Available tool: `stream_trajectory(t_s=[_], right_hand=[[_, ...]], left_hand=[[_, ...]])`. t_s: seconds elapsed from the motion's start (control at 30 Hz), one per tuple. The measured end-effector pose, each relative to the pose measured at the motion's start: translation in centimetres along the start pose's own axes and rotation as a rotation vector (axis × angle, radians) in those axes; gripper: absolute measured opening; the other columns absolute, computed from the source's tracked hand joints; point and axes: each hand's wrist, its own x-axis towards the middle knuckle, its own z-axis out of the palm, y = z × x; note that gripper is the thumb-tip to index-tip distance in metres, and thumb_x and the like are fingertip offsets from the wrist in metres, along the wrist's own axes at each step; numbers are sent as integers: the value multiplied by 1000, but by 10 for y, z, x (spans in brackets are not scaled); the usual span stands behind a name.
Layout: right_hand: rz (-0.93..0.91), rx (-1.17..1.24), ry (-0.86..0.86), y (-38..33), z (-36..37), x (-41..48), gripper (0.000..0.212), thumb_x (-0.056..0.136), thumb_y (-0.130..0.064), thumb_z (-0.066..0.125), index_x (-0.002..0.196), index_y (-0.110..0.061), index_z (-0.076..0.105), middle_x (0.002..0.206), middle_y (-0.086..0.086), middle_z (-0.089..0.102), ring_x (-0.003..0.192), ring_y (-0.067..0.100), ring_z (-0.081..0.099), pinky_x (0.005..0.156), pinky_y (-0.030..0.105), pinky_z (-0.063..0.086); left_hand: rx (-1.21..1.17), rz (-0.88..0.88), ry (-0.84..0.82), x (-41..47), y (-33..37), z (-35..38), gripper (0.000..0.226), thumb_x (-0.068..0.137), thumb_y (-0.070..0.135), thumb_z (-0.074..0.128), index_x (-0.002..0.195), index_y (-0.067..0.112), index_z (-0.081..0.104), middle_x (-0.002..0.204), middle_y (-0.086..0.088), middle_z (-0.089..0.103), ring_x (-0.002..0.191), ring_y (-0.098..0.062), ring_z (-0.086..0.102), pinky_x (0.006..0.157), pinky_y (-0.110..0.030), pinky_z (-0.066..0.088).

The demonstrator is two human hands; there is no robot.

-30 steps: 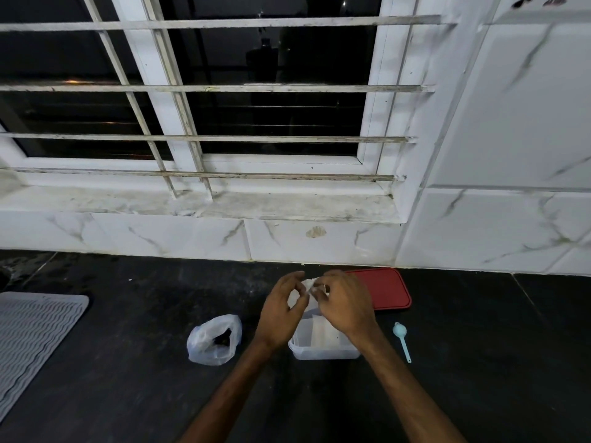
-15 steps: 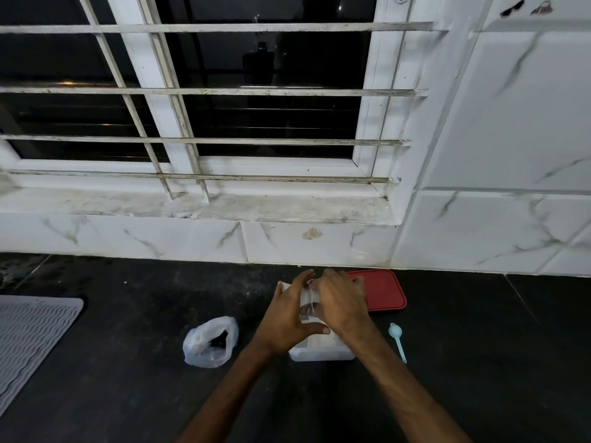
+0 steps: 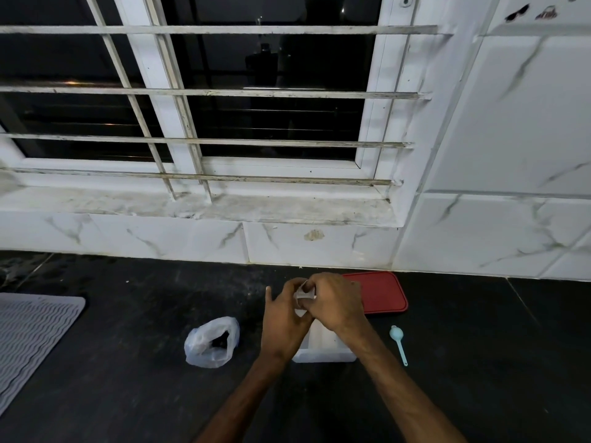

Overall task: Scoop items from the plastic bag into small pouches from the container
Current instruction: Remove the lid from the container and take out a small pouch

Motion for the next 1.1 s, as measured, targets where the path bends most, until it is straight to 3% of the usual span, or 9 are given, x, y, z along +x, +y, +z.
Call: stream_trajectory(t_s=[0.13,0.27,0.43,0.6,0.77,0.9,1.1], right_hand=[[-33,-74,-25,-7,-7,0,41,83,-49,69,120,-32,63,121,-7,65,119,16,54,105,48,32],[-47,-77,-18,-10,-8,3,26,88,-40,66,109,-26,70,113,-4,68,114,18,57,107,48,33],[-3,-104,-48,-11,-4,3,43,84,-55,65,118,-29,64,119,-5,66,117,17,56,107,49,33],[-37,-187,-173,-20,-5,-1,50,89,-48,62,136,-31,52,135,-1,59,127,23,51,115,55,24],[-43,-145,-129,-23,4,-2,35,92,-45,60,122,-28,62,120,-2,67,116,21,59,114,52,26],[-61,-156,-194,-32,2,-3,44,93,-39,61,134,-28,53,131,0,61,128,22,51,119,52,17],[-46,-303,-294,-49,1,-4,41,94,-36,59,131,-20,53,135,6,56,129,28,46,116,55,19]], left_hand=[[3,-19,5,3,2,-1,48,83,31,67,128,24,52,109,18,66,98,-4,65,122,-49,14],[40,-41,38,3,1,1,42,86,25,67,126,23,55,106,12,71,98,-6,67,122,-47,12],[29,-38,101,-1,2,0,41,85,13,69,122,24,57,108,17,67,99,-2,64,124,-42,7],[13,-39,120,-3,-1,-2,43,84,10,68,124,22,55,105,22,61,103,2,60,124,-45,11],[38,-57,182,-3,-11,-5,31,84,18,70,113,22,58,100,13,68,100,-3,63,120,-49,22],[55,-47,203,-9,-16,-7,30,83,22,67,112,18,58,100,9,70,98,-8,66,120,-50,22],[252,79,267,-10,-14,-4,32,78,13,77,105,20,60,100,-1,72,98,-17,68,106,-61,40]])
